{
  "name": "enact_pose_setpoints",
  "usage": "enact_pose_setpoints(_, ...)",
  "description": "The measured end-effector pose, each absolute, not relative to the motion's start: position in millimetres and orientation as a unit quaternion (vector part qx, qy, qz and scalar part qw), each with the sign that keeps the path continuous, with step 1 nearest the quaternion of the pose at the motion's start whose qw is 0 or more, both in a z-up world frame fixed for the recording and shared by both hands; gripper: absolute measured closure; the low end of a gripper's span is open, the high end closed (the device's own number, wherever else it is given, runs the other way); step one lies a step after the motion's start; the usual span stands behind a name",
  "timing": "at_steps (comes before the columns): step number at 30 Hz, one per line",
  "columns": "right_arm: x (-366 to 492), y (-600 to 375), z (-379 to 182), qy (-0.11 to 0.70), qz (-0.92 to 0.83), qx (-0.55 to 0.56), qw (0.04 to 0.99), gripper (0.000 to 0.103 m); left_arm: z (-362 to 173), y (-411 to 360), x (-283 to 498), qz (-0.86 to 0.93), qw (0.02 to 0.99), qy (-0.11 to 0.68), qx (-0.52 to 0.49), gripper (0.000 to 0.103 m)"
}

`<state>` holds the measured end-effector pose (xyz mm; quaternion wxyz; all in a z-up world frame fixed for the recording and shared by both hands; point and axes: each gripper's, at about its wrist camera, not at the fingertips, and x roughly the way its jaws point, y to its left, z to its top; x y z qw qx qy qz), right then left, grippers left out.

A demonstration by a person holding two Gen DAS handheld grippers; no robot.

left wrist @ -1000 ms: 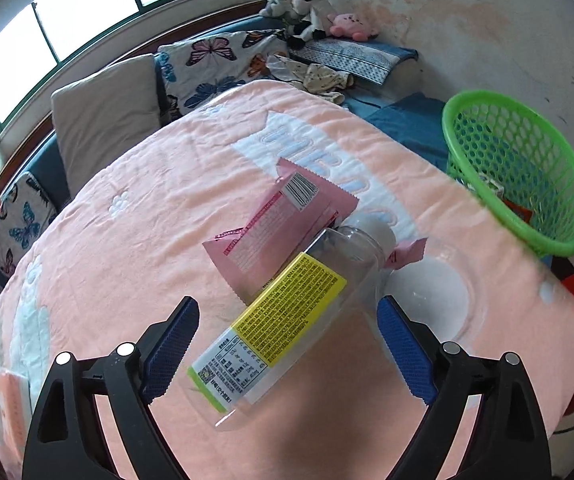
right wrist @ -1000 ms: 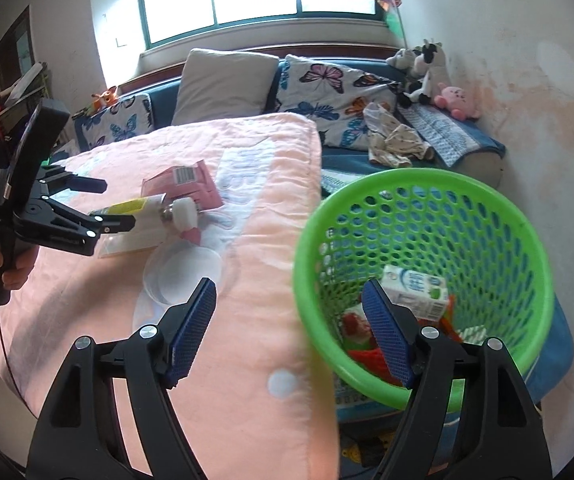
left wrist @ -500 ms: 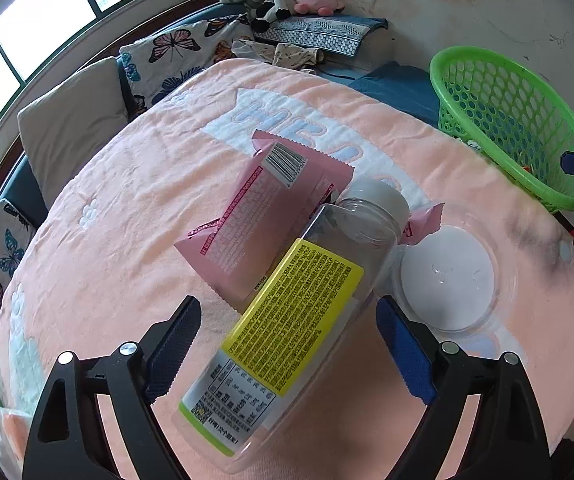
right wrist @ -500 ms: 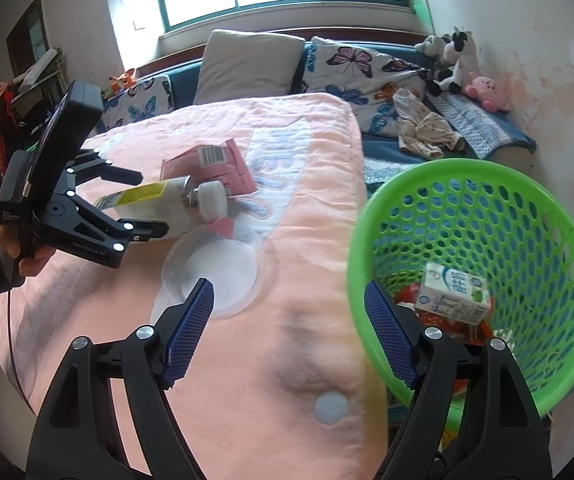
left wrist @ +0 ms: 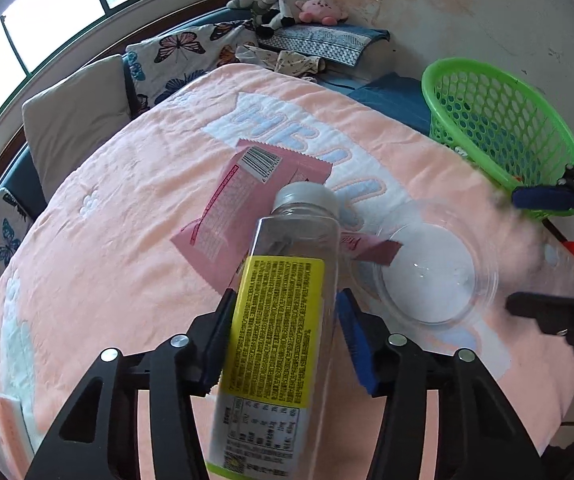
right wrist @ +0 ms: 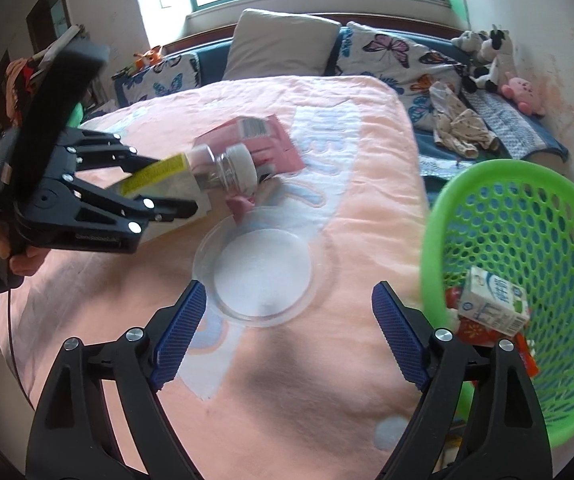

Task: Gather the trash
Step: 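Grasp the clear round plastic lid with the right tool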

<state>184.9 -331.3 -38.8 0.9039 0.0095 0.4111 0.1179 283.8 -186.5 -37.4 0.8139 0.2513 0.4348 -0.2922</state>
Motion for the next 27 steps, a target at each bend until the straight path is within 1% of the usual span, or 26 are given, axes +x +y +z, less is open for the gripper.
enact_pose_setpoints(1, 187, -330, -40, 0.412, 0.117, 0.005, 0.903, 0.015, -35, -184, 281, -0.291, 0.816, 0.433, 0.249, 0.055)
enact_pose_setpoints(5, 197, -323, -48, 0.420, 0.124, 0.004, 0.899, 0.013, -24, -174, 274, -0.284, 0.826, 0.425, 0.238, 0.056)
enact_pose_setpoints(14, 219, -304, -63, 0.435, 0.130, -0.013, 0.891, 0.007, -12, -146, 264, -0.264, 0.844, 0.415, 0.215, 0.056)
enact_pose_setpoints(19, 224, -304, -67, 0.435, 0.130, -0.002, 0.891, 0.007, -6, -135, 261, -0.258, 0.851, 0.411, 0.201, 0.056)
enact_pose_setpoints(27, 227, -294, -69, 0.439, 0.134, -0.018, 0.888, 0.006, -6, -128, 256, -0.253, 0.854, 0.411, 0.194, 0.056)
